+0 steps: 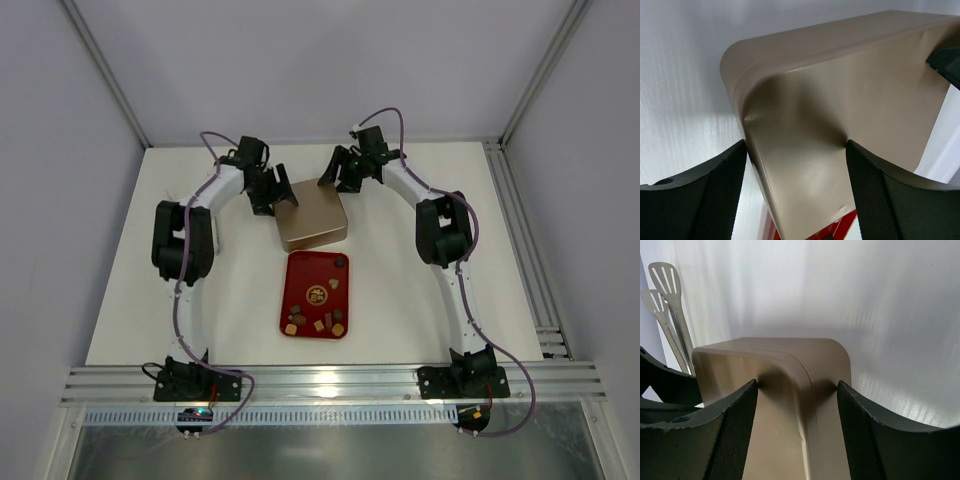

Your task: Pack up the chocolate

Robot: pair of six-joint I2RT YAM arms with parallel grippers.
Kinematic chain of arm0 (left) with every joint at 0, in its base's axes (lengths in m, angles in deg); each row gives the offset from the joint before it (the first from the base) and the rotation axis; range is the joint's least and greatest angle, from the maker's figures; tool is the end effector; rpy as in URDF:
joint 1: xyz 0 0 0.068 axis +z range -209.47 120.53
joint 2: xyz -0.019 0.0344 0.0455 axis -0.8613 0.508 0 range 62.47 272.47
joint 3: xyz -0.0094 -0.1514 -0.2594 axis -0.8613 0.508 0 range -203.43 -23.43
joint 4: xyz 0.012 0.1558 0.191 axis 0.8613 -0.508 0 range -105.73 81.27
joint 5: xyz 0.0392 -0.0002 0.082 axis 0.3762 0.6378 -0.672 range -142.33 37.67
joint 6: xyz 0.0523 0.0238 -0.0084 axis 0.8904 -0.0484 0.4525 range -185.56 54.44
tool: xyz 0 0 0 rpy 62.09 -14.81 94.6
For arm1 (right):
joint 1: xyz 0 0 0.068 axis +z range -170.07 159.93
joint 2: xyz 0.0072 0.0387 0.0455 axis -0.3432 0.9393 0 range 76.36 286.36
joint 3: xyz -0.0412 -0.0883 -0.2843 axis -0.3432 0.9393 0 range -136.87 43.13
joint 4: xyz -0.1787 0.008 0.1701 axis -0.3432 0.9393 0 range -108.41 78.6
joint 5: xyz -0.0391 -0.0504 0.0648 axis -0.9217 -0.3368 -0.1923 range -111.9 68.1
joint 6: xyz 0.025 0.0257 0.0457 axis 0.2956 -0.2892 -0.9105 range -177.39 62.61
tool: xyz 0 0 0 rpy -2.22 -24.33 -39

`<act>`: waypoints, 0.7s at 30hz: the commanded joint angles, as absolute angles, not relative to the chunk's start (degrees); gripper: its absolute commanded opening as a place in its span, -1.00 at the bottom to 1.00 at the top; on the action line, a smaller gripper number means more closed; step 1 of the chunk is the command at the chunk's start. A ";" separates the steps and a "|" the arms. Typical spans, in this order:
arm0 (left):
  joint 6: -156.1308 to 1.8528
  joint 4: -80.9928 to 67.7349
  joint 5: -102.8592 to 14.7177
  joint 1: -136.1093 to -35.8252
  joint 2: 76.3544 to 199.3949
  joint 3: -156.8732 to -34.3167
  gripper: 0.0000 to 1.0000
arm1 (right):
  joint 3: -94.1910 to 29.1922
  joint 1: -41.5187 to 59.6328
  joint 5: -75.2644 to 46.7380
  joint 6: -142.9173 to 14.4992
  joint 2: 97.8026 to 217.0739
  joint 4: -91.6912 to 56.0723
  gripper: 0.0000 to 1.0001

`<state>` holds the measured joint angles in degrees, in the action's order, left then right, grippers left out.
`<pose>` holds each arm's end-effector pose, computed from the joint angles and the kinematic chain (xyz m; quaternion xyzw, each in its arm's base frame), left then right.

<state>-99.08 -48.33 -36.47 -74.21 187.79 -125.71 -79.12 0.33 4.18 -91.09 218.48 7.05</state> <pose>0.4574 -0.1322 0.2164 -0.1248 0.9548 -0.2181 0.1590 0.5235 0.2143 0.1924 0.0191 0.9050 0.3543 0.2348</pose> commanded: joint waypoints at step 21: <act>-100.90 -44.15 -36.60 -70.72 192.55 -119.22 0.15 | -76.05 0.32 8.42 -91.76 215.84 3.04 0.40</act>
